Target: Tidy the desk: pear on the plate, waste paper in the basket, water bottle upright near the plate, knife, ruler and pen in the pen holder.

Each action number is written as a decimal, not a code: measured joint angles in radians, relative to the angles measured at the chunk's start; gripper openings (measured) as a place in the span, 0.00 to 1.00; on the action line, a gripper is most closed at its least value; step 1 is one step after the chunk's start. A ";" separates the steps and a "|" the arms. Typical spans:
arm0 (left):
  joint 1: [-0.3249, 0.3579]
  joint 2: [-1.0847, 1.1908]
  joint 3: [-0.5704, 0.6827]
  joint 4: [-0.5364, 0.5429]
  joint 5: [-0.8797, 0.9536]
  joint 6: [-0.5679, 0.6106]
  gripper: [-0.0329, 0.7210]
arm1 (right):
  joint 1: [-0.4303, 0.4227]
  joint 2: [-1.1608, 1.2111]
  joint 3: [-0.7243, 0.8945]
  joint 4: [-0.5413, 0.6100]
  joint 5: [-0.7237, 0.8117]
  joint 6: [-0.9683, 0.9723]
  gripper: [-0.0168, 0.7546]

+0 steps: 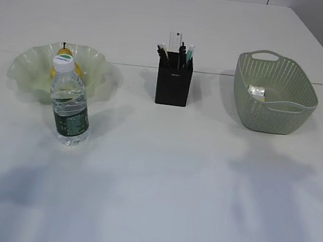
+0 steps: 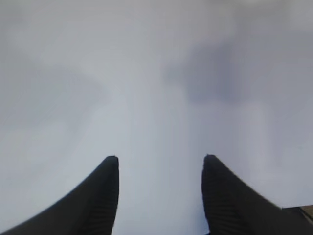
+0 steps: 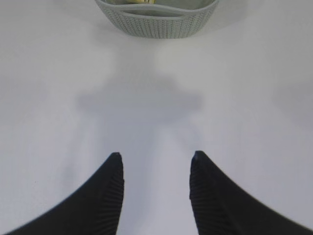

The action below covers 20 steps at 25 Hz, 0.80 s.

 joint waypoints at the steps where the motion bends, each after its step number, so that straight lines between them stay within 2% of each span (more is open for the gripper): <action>1: 0.000 -0.021 0.000 0.006 0.011 -0.002 0.55 | 0.000 -0.016 0.008 0.000 0.000 0.000 0.46; 13: 0.000 -0.358 0.000 0.022 0.130 -0.039 0.55 | 0.000 -0.299 0.076 -0.026 0.122 0.007 0.46; 20: 0.000 -0.512 0.000 0.026 0.214 -0.041 0.55 | 0.000 -0.503 0.188 -0.027 0.202 0.026 0.46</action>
